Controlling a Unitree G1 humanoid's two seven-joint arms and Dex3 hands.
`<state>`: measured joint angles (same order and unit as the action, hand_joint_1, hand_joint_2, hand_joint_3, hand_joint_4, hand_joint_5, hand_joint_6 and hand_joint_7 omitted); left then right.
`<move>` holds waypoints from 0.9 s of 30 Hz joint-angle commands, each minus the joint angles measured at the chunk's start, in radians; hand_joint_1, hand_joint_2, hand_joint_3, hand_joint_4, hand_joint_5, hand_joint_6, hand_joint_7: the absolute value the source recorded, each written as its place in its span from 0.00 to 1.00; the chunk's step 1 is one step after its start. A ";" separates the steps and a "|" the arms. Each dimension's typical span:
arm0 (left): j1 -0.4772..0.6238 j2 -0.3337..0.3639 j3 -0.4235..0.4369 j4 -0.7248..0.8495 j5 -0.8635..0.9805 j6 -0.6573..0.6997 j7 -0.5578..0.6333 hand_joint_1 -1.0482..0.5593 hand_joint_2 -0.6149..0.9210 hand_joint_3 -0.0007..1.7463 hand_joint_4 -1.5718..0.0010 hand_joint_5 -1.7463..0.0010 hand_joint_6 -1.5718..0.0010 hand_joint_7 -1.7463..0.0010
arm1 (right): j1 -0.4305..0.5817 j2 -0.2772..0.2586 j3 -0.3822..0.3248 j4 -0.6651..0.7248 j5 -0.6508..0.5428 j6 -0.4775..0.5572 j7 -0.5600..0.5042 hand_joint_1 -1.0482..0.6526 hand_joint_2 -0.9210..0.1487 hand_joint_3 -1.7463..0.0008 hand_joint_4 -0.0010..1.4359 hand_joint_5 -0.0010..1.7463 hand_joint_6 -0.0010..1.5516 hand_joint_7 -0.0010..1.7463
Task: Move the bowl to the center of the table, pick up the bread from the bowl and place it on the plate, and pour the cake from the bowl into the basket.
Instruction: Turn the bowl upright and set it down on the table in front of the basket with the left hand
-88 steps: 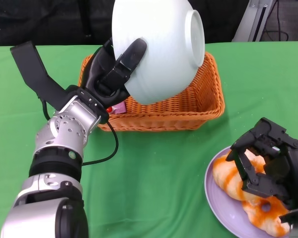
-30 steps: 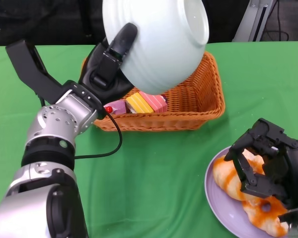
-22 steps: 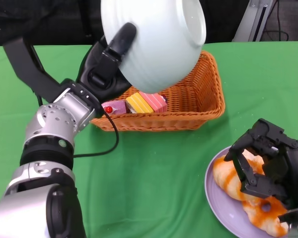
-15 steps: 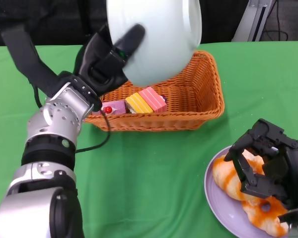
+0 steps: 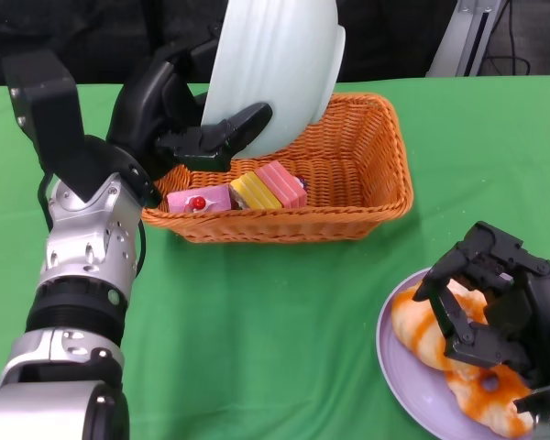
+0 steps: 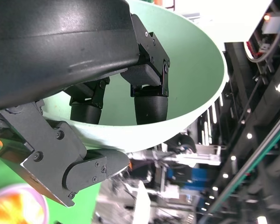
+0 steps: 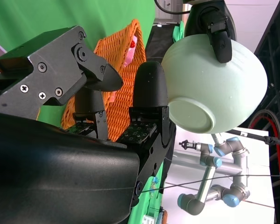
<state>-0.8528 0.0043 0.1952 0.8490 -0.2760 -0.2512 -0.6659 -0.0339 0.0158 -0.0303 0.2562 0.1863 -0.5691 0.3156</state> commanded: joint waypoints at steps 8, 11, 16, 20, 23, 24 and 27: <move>0.019 0.057 -0.055 0.048 0.103 -0.304 0.023 0.62 0.73 0.69 0.47 0.11 0.47 0.14 | 0.012 -0.017 -0.009 -0.031 0.006 0.017 -0.004 0.63 0.34 0.38 0.58 0.90 0.47 0.75; 0.033 0.084 -0.064 0.078 0.157 -0.485 0.062 0.63 0.77 0.63 0.54 0.05 0.50 0.16 | 0.011 -0.019 -0.010 -0.040 0.016 0.022 0.003 0.62 0.32 0.39 0.56 0.91 0.45 0.75; 0.020 0.117 -0.078 0.142 0.247 -0.691 0.169 0.64 0.81 0.58 0.60 0.00 0.55 0.12 | 0.016 -0.025 -0.010 -0.079 0.009 0.060 -0.005 0.60 0.24 0.45 0.51 0.93 0.41 0.76; 0.008 0.139 -0.098 0.166 0.305 -0.752 0.245 0.64 0.80 0.62 0.60 0.00 0.57 0.08 | 0.017 -0.027 -0.011 -0.102 0.024 0.082 0.002 0.59 0.21 0.47 0.49 0.95 0.40 0.77; 0.005 0.156 -0.116 0.174 0.364 -0.802 0.316 0.64 0.78 0.65 0.60 0.00 0.58 0.07 | 0.018 -0.028 -0.014 -0.114 0.028 0.091 0.000 0.59 0.20 0.48 0.48 0.96 0.39 0.77; 0.005 0.162 -0.122 0.174 0.388 -0.815 0.347 0.64 0.77 0.66 0.60 0.00 0.58 0.07 | 0.017 -0.030 -0.015 -0.115 0.030 0.093 0.001 0.59 0.20 0.48 0.48 0.96 0.39 0.77; 0.008 0.188 -0.143 0.163 0.482 -0.850 0.454 0.63 0.76 0.69 0.60 0.00 0.58 0.07 | 0.014 -0.035 -0.020 -0.120 0.038 0.107 0.001 0.58 0.19 0.50 0.49 0.95 0.40 0.75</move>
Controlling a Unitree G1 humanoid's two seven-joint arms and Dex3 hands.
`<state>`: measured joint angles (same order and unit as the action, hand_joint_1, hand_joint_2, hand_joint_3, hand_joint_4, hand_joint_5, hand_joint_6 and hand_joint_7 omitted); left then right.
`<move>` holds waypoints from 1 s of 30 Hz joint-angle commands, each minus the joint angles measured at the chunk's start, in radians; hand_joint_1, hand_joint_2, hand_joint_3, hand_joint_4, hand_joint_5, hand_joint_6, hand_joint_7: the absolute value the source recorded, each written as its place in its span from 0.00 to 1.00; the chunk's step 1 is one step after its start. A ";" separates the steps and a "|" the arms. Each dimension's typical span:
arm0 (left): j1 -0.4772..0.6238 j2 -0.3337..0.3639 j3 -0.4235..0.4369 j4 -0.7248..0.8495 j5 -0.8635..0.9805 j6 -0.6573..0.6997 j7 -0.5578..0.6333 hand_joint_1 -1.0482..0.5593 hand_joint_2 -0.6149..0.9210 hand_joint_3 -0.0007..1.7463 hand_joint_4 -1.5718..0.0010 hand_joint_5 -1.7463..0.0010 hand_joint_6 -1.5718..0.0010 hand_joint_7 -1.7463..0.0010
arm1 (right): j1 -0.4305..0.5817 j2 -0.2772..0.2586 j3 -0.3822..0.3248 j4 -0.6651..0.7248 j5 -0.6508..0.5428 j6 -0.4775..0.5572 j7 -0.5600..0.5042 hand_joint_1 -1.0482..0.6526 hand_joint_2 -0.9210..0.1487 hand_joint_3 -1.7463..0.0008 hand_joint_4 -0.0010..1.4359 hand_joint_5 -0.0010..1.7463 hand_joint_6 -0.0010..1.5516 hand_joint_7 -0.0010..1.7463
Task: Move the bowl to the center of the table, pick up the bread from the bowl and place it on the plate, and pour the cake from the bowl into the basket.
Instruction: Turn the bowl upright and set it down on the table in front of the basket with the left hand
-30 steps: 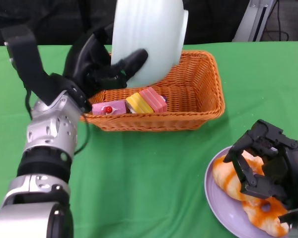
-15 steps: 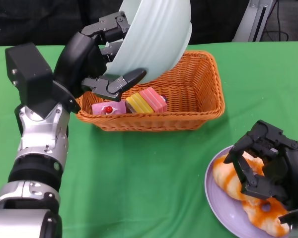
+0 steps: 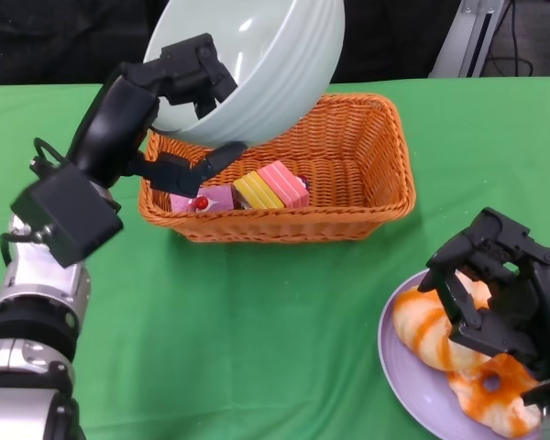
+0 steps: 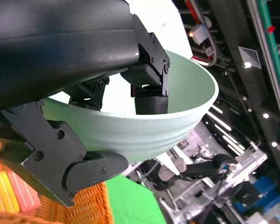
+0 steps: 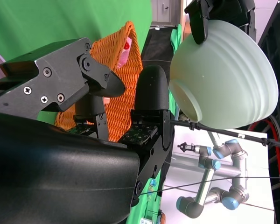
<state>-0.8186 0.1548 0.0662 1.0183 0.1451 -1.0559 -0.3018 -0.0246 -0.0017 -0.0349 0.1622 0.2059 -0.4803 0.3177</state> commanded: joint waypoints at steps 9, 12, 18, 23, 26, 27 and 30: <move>0.014 0.166 -0.088 -0.110 0.478 -0.125 0.542 0.63 0.71 0.72 0.59 0.00 0.59 0.08 | 0.006 -0.020 -0.027 -0.082 0.011 0.076 -0.021 0.58 0.20 0.50 0.50 0.93 0.42 0.74; 0.043 0.210 -0.117 -0.169 0.603 -0.120 0.696 0.61 0.71 0.72 0.58 0.00 0.58 0.09 | 0.003 -0.021 -0.031 -0.086 0.014 0.080 -0.020 0.58 0.21 0.49 0.50 0.93 0.42 0.74; 0.118 0.272 -0.178 -0.262 0.799 -0.125 1.023 0.60 0.69 0.72 0.56 0.00 0.56 0.07 | -0.011 -0.025 -0.041 -0.071 0.025 0.079 -0.009 0.58 0.22 0.48 0.52 0.93 0.43 0.73; 0.166 0.311 -0.242 -0.306 0.911 -0.106 1.253 0.60 0.76 0.63 0.57 0.00 0.61 0.01 | -0.020 -0.024 -0.043 -0.059 0.038 0.077 -0.004 0.58 0.24 0.47 0.52 0.92 0.44 0.73; 0.193 0.339 -0.284 -0.340 0.970 -0.089 1.380 0.59 0.81 0.56 0.57 0.00 0.64 0.00 | -0.021 -0.022 -0.043 -0.058 0.044 0.082 -0.002 0.59 0.24 0.46 0.52 0.92 0.44 0.72; 0.202 0.351 -0.298 -0.350 0.985 -0.084 1.412 0.59 0.82 0.55 0.57 0.00 0.65 0.00 | -0.023 -0.022 -0.043 -0.056 0.045 0.082 0.001 0.59 0.24 0.46 0.52 0.92 0.44 0.72; 0.226 0.383 -0.336 -0.372 1.011 -0.074 1.481 0.57 0.82 0.53 0.56 0.00 0.67 0.00 | -0.026 -0.023 -0.043 -0.050 0.039 0.071 0.003 0.59 0.25 0.45 0.52 0.92 0.44 0.73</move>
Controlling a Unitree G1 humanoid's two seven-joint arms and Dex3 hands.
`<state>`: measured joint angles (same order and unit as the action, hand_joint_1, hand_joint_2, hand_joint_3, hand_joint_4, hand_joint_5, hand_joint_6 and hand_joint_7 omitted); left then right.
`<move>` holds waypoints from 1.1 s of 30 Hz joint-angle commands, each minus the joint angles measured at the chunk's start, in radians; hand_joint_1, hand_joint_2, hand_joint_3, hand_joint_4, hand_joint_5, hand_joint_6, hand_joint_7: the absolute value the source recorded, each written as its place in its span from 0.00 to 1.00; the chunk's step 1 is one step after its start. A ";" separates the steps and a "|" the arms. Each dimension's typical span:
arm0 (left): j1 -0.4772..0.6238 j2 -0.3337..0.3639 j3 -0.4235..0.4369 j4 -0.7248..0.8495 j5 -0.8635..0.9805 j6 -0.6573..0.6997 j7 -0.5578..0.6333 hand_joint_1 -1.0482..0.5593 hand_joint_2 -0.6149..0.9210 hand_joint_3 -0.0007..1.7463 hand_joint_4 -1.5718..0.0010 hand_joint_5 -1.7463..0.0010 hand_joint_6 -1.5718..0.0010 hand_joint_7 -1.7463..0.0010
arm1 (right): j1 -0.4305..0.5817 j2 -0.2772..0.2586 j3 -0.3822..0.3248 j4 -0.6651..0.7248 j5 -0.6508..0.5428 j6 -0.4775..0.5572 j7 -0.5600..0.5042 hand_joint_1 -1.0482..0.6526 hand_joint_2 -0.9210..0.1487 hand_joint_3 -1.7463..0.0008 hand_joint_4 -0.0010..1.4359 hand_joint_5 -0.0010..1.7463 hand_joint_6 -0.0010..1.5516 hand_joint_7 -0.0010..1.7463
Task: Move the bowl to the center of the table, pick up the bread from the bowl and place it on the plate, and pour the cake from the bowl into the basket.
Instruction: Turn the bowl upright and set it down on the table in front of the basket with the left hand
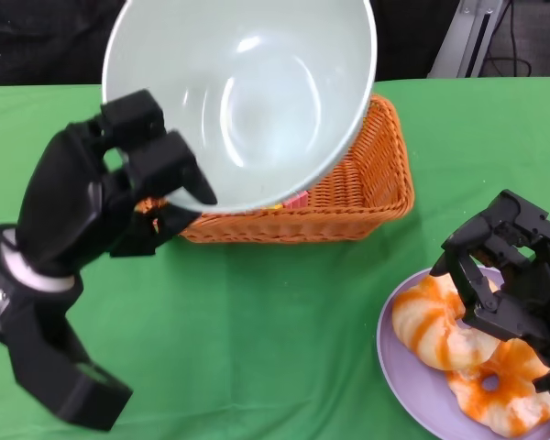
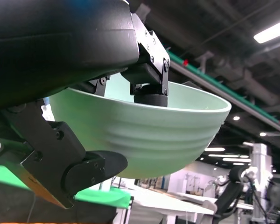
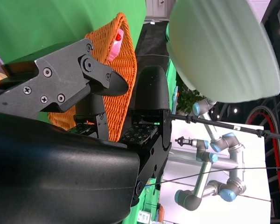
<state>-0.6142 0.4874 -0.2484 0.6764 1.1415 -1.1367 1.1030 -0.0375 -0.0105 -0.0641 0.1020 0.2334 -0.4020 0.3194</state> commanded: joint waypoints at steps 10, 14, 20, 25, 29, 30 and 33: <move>0.136 0.148 -0.112 -0.114 0.060 0.041 0.202 0.51 0.84 0.46 0.53 0.00 0.62 0.00 | -0.015 -0.016 -0.023 0.012 0.018 -0.013 0.005 0.58 0.26 0.45 0.53 0.92 0.44 0.73; 0.195 0.169 -0.134 -0.138 0.068 0.074 0.231 0.49 0.92 0.33 0.51 0.00 0.59 0.00 | -0.013 -0.017 -0.028 0.000 0.027 -0.001 0.006 0.58 0.25 0.46 0.53 0.91 0.45 0.72; 0.261 0.211 -0.192 -0.150 0.134 0.137 0.348 0.54 0.96 0.27 0.51 0.00 0.60 0.00 | -0.012 -0.013 -0.035 -0.003 0.041 0.002 0.010 0.58 0.24 0.46 0.53 0.91 0.45 0.72; 0.282 0.249 -0.256 -0.129 0.166 0.158 0.418 0.56 0.98 0.22 0.56 0.00 0.56 0.11 | -0.015 -0.014 -0.039 -0.003 0.043 0.006 0.011 0.59 0.24 0.46 0.53 0.92 0.45 0.72; 0.303 0.271 -0.302 -0.113 0.195 0.190 0.463 0.55 1.00 0.18 0.58 0.00 0.62 0.04 | -0.021 -0.015 -0.044 0.001 0.047 0.010 0.016 0.59 0.23 0.46 0.53 0.92 0.45 0.73; 0.309 0.277 -0.310 -0.109 0.198 0.198 0.461 0.54 1.00 0.19 0.60 0.00 0.65 0.02 | -0.021 -0.015 -0.044 -0.001 0.051 0.017 0.017 0.58 0.23 0.47 0.53 0.92 0.45 0.73; 0.317 0.290 -0.337 -0.091 0.214 0.230 0.468 0.55 1.00 0.22 0.62 0.00 0.69 0.00 | -0.021 -0.016 -0.046 -0.003 0.058 0.024 0.021 0.58 0.23 0.47 0.54 0.92 0.45 0.72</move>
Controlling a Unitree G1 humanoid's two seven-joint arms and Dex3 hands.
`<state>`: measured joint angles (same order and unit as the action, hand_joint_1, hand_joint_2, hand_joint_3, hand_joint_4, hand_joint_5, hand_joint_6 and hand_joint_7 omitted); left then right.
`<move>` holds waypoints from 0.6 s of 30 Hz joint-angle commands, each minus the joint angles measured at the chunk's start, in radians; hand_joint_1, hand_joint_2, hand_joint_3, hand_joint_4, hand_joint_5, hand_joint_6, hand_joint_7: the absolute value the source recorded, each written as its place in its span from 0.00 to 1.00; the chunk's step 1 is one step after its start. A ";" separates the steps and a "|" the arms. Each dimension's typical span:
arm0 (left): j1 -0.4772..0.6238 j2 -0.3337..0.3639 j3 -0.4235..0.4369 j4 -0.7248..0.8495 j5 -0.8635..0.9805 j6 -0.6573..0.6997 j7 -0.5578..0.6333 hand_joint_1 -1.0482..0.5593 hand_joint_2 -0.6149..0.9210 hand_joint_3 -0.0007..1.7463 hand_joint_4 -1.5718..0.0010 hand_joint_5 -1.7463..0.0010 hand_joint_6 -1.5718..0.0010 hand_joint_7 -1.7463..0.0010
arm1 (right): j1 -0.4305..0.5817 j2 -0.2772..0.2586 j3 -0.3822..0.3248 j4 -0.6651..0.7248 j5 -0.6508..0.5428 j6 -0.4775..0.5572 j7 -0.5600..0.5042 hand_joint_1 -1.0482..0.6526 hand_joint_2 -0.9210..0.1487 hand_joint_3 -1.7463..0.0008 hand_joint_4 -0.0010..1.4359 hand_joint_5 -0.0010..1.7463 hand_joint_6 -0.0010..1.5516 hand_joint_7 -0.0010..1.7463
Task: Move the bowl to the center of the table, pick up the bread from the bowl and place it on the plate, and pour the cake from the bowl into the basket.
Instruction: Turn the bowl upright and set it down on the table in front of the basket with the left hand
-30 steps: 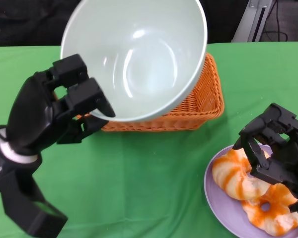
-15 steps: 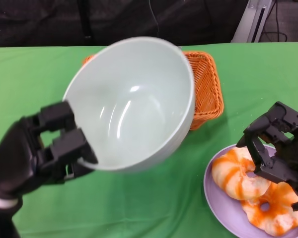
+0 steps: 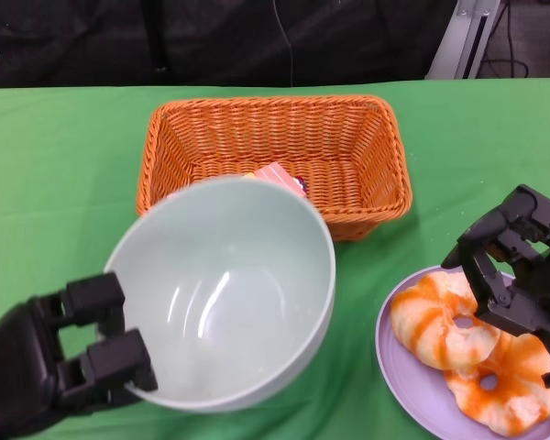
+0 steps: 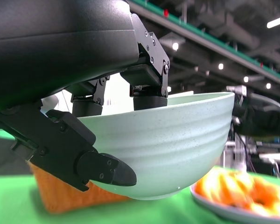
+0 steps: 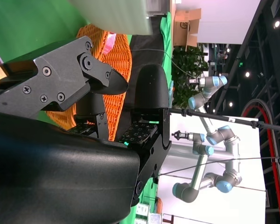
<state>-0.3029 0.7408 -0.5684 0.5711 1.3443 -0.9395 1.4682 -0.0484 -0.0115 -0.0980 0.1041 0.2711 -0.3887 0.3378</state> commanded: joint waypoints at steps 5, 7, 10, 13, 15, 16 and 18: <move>-0.004 0.049 -0.059 0.040 0.037 0.086 0.100 0.57 1.00 0.19 0.64 0.00 0.71 0.00 | -0.007 -0.011 -0.015 -0.009 0.023 0.012 0.000 0.58 0.22 0.48 0.54 0.92 0.46 0.73; -0.015 0.051 -0.082 0.055 0.050 0.104 0.096 0.56 1.00 0.19 0.65 0.00 0.70 0.00 | -0.001 -0.011 -0.014 -0.017 0.024 0.019 -0.002 0.58 0.22 0.48 0.54 0.92 0.46 0.73; -0.031 0.048 -0.108 0.080 0.048 0.117 0.084 0.57 1.00 0.20 0.68 0.00 0.72 0.01 | 0.007 -0.009 -0.013 -0.032 0.026 0.033 -0.007 0.57 0.21 0.49 0.54 0.92 0.45 0.73; -0.042 0.045 -0.119 0.093 0.035 0.135 0.048 0.57 1.00 0.18 0.68 0.00 0.72 0.00 | 0.016 -0.010 -0.010 -0.047 0.025 0.043 -0.008 0.57 0.20 0.50 0.53 0.93 0.45 0.73; -0.048 0.046 -0.115 0.093 0.022 0.145 0.023 0.56 1.00 0.13 0.67 0.00 0.69 0.04 | 0.020 -0.008 -0.009 -0.053 0.027 0.043 -0.005 0.57 0.20 0.51 0.52 0.93 0.44 0.74; -0.052 0.047 -0.115 0.095 0.015 0.144 0.013 0.55 1.00 0.10 0.67 0.00 0.67 0.08 | 0.023 -0.007 -0.008 -0.057 0.027 0.043 -0.005 0.57 0.19 0.51 0.52 0.93 0.44 0.74; -0.058 0.045 -0.111 0.101 -0.007 0.145 -0.018 0.57 1.00 0.12 0.67 0.00 0.67 0.06 | 0.029 -0.006 -0.005 -0.065 0.020 0.043 -0.009 0.57 0.19 0.51 0.52 0.93 0.44 0.74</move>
<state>-0.3479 0.7669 -0.6841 0.6614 1.3647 -0.7997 1.4557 -0.0292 -0.0100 -0.0974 0.0569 0.2822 -0.3500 0.3344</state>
